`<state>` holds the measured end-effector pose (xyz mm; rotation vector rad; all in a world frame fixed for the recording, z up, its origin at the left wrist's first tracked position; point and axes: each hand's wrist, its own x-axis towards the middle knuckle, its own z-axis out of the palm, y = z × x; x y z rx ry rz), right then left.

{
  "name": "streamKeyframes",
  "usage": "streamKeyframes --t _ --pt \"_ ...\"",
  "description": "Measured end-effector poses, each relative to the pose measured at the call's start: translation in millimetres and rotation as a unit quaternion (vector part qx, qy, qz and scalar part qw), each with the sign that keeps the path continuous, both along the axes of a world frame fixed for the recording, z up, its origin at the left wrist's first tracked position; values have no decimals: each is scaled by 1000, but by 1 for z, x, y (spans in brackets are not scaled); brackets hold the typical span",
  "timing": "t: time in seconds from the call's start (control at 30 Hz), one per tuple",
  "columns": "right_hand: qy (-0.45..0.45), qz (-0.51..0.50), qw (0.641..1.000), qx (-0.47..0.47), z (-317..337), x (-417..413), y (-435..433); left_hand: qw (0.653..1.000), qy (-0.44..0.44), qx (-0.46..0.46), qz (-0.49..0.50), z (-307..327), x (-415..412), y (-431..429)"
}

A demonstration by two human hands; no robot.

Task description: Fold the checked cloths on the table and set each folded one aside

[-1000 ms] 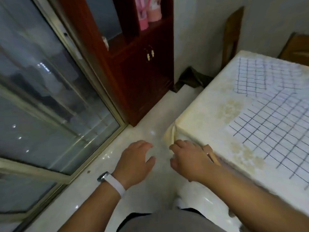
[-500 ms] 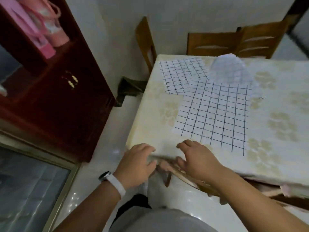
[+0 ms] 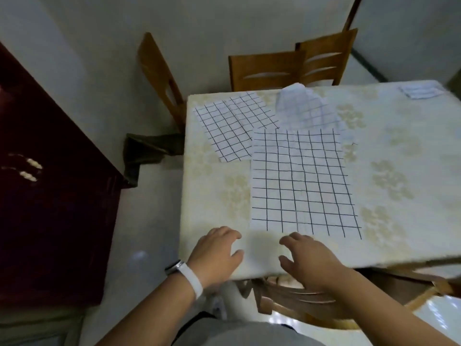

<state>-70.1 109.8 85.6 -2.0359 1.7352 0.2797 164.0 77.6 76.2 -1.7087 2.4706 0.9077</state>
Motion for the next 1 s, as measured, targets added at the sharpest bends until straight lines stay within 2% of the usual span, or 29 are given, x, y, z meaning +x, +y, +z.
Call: streamKeyframes --t 0.3,0.53,0.77,1.0 --pt "41 -105 993 37 -14 20 -2 994 22 48 -92 -44 5 -53" --pt "56 -162 984 50 -25 -2 0 989 14 64 -135 -63 -24 -73" --pt "59 -135 987 69 -48 -41 -16 991 -12 39 -130 -85 -63 -89" --pt "64 -107 991 53 -87 -94 -45 987 -89 -5 -133 -106 -92 -94"
